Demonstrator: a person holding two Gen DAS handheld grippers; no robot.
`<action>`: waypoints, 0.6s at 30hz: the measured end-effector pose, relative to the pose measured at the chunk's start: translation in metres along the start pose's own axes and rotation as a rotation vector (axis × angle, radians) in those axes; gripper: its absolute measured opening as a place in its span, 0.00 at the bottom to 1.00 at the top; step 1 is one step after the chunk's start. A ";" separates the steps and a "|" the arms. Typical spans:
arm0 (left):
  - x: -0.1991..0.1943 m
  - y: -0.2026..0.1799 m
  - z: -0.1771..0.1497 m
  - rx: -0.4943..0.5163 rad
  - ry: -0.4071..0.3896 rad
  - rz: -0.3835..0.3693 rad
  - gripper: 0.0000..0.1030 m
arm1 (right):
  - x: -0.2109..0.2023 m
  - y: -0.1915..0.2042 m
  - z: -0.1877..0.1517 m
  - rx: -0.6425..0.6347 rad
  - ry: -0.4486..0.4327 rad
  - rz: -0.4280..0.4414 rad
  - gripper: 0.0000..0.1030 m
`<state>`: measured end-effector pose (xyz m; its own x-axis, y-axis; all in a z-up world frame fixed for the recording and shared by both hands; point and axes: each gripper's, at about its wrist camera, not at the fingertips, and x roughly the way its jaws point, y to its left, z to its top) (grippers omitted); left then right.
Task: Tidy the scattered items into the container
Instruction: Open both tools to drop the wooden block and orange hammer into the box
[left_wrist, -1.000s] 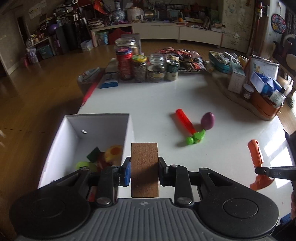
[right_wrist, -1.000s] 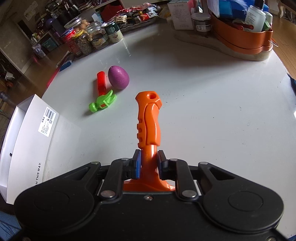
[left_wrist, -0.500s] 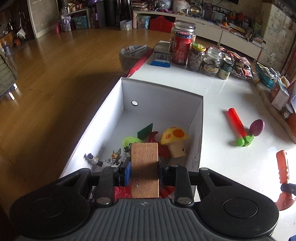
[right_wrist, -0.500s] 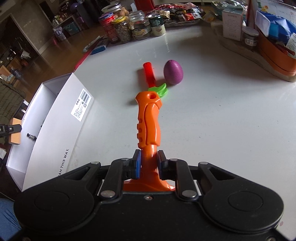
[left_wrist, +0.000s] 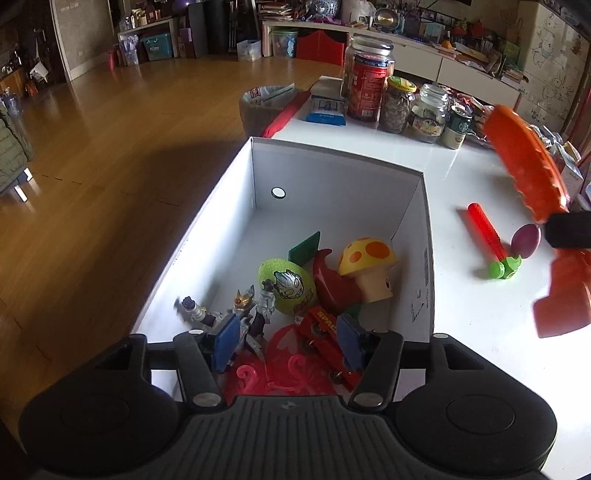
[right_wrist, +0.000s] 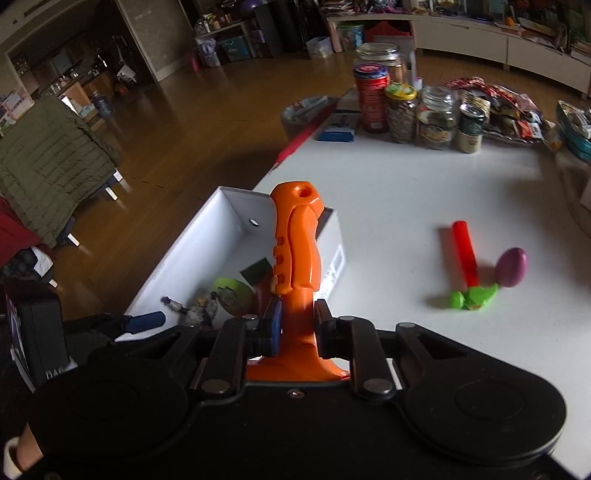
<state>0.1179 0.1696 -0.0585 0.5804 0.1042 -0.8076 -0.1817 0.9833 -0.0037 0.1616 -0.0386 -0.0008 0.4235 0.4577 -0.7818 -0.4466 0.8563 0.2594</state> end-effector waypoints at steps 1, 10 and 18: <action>-0.002 0.003 0.001 -0.008 -0.006 -0.004 0.66 | 0.005 0.007 0.005 -0.004 0.003 0.007 0.17; -0.007 0.023 0.002 -0.078 -0.020 -0.023 0.67 | 0.078 0.054 0.026 -0.019 0.095 0.027 0.17; -0.007 0.029 0.002 -0.095 -0.024 -0.013 0.67 | 0.102 0.061 0.019 0.000 0.113 0.074 0.25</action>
<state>0.1096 0.1978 -0.0518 0.6017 0.0959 -0.7930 -0.2475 0.9663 -0.0710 0.1926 0.0648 -0.0535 0.2975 0.4898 -0.8195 -0.4734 0.8211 0.3189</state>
